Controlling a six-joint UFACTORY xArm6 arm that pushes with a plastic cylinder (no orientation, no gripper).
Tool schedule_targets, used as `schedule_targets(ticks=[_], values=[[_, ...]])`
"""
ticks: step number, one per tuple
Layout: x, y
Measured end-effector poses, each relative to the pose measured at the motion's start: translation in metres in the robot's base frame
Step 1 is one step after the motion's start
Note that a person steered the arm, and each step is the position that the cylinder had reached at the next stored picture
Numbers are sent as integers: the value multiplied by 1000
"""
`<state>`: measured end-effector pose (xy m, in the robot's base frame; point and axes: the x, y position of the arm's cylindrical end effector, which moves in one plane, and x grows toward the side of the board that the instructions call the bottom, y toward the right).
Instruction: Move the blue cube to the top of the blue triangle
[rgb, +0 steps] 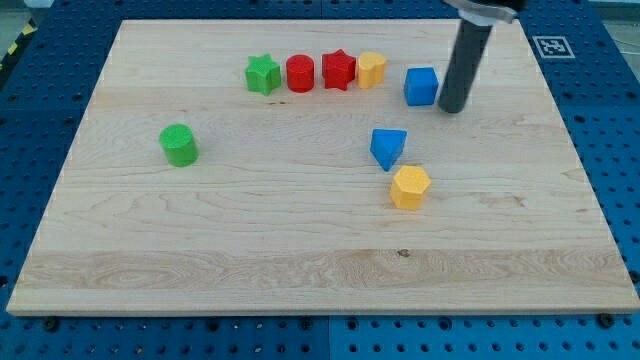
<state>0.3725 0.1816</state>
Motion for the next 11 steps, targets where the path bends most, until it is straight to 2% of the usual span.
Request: schedule_targets(ticks=[1, 3, 4, 10, 11], values=[[-3, 40], [-76, -45], [-81, -49], [56, -32], [63, -33]])
